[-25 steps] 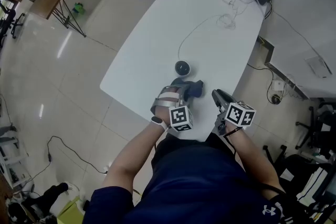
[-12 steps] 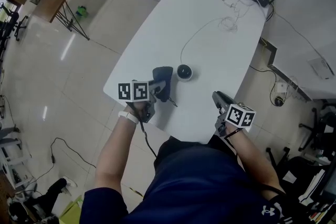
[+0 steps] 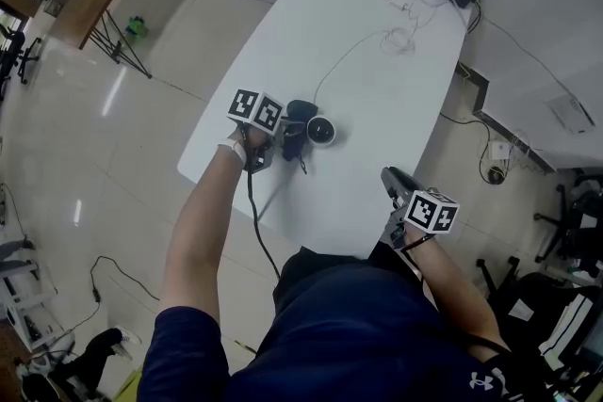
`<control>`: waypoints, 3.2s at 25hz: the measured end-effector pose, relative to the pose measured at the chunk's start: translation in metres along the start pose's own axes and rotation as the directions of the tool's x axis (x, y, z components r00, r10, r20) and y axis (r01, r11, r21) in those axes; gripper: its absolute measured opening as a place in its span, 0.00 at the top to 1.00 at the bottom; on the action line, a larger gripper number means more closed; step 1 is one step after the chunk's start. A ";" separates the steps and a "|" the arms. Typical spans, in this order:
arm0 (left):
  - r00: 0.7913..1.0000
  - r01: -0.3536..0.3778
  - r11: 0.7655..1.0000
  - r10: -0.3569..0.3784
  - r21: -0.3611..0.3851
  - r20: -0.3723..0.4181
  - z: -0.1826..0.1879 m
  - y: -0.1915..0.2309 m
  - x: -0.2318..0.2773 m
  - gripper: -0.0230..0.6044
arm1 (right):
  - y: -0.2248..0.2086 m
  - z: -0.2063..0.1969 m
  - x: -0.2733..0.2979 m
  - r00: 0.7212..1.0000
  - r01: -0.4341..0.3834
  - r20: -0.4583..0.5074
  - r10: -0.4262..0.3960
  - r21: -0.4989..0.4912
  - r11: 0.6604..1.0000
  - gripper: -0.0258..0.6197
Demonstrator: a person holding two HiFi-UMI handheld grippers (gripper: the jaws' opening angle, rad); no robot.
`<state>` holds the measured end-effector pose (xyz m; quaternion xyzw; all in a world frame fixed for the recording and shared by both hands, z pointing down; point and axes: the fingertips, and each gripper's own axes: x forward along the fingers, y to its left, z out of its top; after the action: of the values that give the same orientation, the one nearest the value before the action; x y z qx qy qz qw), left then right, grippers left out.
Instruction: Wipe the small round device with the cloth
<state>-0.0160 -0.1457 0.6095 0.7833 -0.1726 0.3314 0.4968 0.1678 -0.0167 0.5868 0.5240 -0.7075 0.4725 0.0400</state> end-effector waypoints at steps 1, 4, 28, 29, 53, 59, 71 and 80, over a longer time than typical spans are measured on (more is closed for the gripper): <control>1.000 0.022 1.000 -0.022 0.015 0.006 0.004 -0.004 -0.002 0.85 | -0.001 -0.001 -0.001 1.000 0.000 0.002 0.000 0.007 1.000 0.82; 0.995 0.078 0.992 -0.084 0.095 0.052 0.019 -0.022 -0.019 0.85 | -0.006 -0.001 -0.001 1.000 -0.001 0.009 0.001 0.029 1.000 0.82; 0.997 -0.025 0.948 0.000 0.317 0.077 -0.082 -0.144 0.001 0.86 | 0.010 0.018 0.006 0.986 -0.163 0.025 0.163 -0.014 0.987 0.83; 0.993 0.056 0.978 -0.075 0.200 0.088 -0.080 -0.151 -0.002 0.86 | 0.016 0.023 0.004 0.976 -0.217 0.030 0.217 -0.002 0.976 0.83; 0.701 0.488 0.872 -0.362 -0.043 0.614 -0.056 -0.169 -0.046 0.83 | 0.159 0.009 0.008 0.586 -0.755 -0.143 0.798 0.261 0.601 0.85; 0.689 0.407 0.908 -0.235 -0.099 0.685 -0.060 -0.146 -0.052 0.76 | 0.091 0.061 0.033 0.718 -0.664 -0.044 0.695 0.256 0.703 0.85; 0.649 0.330 0.926 -0.080 -0.185 0.757 -0.095 -0.127 -0.078 0.78 | 0.054 0.044 0.146 0.779 -0.465 -0.506 0.371 -0.068 0.883 0.85; 0.647 0.326 0.930 -0.090 -0.169 0.757 -0.102 -0.124 -0.078 0.79 | 0.134 0.089 0.112 0.839 -0.531 -0.463 0.286 -0.581 0.616 0.85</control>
<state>-0.0331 -0.0035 0.5028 0.7825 -0.3127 -0.1023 0.5286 0.0517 -0.1581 0.5157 0.2068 -0.9157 0.2498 0.2374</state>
